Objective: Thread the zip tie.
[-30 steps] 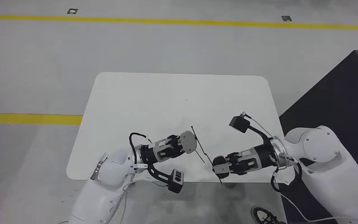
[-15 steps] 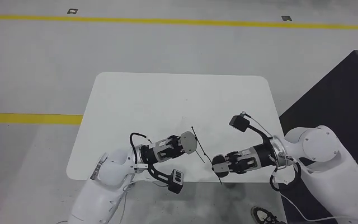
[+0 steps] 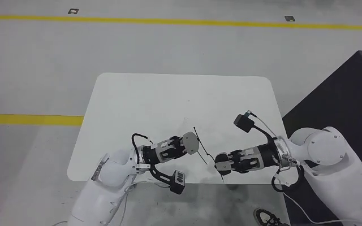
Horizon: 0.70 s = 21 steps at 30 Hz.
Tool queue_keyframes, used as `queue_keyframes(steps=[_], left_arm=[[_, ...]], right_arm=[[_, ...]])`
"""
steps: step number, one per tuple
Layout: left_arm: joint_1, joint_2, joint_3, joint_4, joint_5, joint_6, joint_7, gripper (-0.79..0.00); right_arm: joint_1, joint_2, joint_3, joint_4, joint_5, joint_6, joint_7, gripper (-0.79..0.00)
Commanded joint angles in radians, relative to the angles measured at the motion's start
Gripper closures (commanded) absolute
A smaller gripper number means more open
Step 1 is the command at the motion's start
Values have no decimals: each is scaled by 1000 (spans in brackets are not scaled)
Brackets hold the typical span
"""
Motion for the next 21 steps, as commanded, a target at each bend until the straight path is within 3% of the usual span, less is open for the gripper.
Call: queue_keyframes(steps=[1,21], left_arm=[[-1,2,3,1,0,-7,-3,0],[-16,24,25,4,0,-44,-25,0]], right_arm=[[-8,2,4,-8,-24,-5,-7,0],[-62,13,34,-75,-139,-50,-59,0]])
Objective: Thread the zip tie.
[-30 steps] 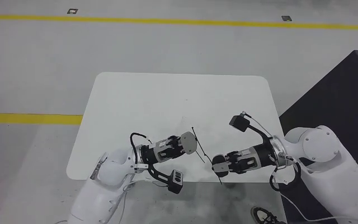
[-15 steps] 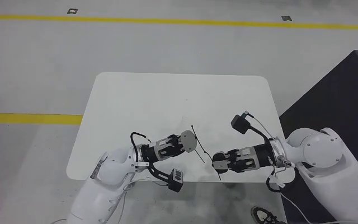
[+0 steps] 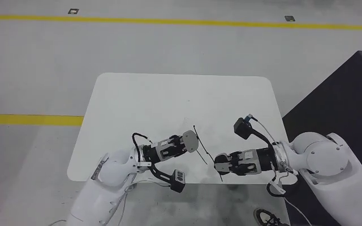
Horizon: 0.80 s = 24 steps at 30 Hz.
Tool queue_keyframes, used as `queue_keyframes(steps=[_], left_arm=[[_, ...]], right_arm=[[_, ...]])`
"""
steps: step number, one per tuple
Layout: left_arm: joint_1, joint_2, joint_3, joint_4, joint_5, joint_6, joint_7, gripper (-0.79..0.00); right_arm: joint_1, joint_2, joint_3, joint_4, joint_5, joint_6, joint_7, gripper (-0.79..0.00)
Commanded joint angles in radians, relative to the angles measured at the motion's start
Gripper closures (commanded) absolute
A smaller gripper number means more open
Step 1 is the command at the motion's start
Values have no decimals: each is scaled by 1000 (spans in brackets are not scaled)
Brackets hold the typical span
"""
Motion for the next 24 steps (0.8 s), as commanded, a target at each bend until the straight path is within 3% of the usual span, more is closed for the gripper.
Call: queue_keyframes(steps=[1,24], left_arm=[[-3,3,4,3,0,-3,4,0],[-33,39,49,12,0,-21,-15,0]], right_arm=[[-2,1,3,-2,3,-2,0,0],[-30,9,23,-41,-103,-20,-54,0]])
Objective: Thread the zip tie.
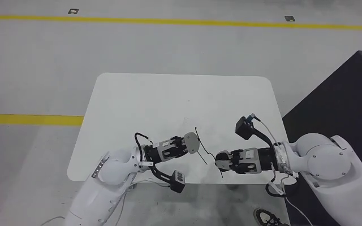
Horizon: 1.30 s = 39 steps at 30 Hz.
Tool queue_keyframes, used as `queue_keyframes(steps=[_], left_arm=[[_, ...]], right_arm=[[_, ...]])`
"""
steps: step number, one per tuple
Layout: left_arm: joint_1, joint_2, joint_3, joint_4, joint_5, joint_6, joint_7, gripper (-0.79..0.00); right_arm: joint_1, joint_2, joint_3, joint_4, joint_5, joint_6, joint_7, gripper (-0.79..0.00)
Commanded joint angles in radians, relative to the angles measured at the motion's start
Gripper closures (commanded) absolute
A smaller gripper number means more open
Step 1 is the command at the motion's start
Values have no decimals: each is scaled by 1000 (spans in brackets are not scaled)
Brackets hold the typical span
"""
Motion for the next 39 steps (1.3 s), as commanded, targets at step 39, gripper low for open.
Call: queue_keyframes(steps=[39], left_arm=[[-76,86,103,-12,0,-50,-184,0]], right_arm=[[-59,12,-10,-82,-230,-44,-58,0]])
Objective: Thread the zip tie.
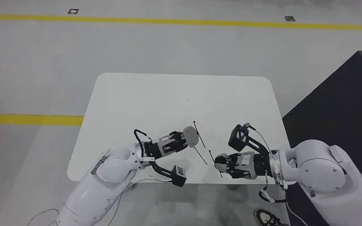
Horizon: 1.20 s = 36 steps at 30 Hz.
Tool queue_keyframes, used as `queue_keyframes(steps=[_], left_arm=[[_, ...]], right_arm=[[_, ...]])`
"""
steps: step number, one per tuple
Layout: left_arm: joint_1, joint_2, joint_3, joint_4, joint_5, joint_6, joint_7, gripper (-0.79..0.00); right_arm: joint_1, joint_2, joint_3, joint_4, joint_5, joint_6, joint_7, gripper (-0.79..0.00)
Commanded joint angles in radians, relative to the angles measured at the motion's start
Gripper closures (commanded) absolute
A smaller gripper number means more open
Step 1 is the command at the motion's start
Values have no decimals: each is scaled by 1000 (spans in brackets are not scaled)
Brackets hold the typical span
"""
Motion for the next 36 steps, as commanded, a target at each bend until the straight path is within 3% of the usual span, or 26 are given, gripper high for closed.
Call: queue_keyframes(steps=[1,36], left_arm=[[1,1,0,-2,0,2,-10,0],[1,1,0,-2,0,2,-10,0]], right_arm=[[0,0,0,0,0,0,0,0],[-8,-1,-4,1,-7,-6,-28,0]])
